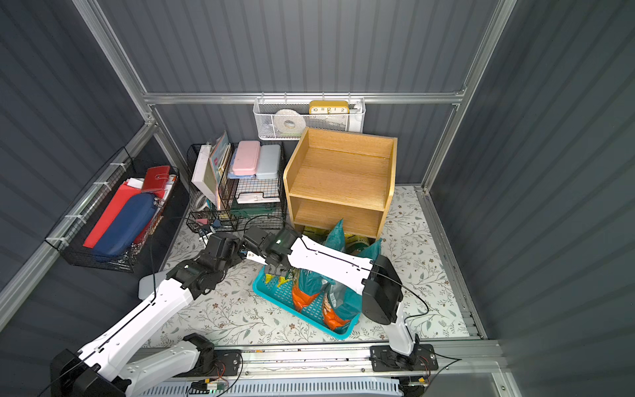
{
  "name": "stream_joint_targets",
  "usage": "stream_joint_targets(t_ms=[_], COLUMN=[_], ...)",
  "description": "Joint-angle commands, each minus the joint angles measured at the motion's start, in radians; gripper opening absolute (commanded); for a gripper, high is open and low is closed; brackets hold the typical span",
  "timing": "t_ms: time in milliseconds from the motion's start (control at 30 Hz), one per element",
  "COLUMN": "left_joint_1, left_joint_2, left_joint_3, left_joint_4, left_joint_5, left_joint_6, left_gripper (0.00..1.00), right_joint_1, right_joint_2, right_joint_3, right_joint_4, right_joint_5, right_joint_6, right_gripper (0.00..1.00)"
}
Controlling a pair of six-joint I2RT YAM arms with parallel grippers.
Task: Take down the fertilizer bag from the shelf
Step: Place the fertilizer bag in the storage box.
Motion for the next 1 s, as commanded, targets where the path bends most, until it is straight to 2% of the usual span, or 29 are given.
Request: stream_joint_targets(t_ms=[0, 167, 267, 400, 600, 667, 733, 867, 967], left_joint_1=[-0.019, -0.019, -0.019, -0.019, -0.019, -0.019, -0.019, -0.019, -0.019], left_joint_2=[-0.093, -0.153, -0.18, -0.157, -0.072, -0.048, -0.021, 0.09, 0.191], left_joint_3=[0.032, 0.043, 0.025, 0.013, 0.036, 0.046, 0.058, 0.158, 0.259], left_joint_4=[0.042, -0.055, -0.045, -0.038, 0.012, 0.055, 0.13, 0.236, 0.28], left_joint_5=[-0.007, -0.136, -0.132, -0.084, -0.002, 0.027, 0.082, 0.244, 0.369], left_joint_6=[-0.05, -0.124, -0.11, -0.108, -0.097, -0.06, 0.019, 0.208, 0.303], left_gripper=[0.99, 0.99, 0.99, 0.99, 0.99, 0.99, 0.99, 0.99, 0.99], right_joint_1=[-0.001, -0.001, -0.001, -0.005, -0.055, -0.074, -0.094, -0.127, -0.14], right_joint_2=[0.093, 0.125, 0.128, 0.057, -0.131, -0.199, -0.27, -0.431, -0.556], right_joint_3=[-0.038, -0.087, -0.119, -0.179, -0.214, -0.203, -0.202, -0.223, -0.229], right_joint_4=[0.053, 0.103, 0.1, 0.153, 0.259, 0.272, 0.295, 0.336, 0.336], right_joint_5=[-0.032, -0.119, -0.159, -0.183, -0.202, -0.198, -0.181, -0.057, 0.16], right_joint_6=[-0.012, 0.039, 0.082, 0.13, 0.216, 0.245, 0.274, 0.331, 0.393], right_gripper=[0.0, 0.0, 0.01, 0.23, 0.58, 0.72, 0.82, 0.88, 0.92])
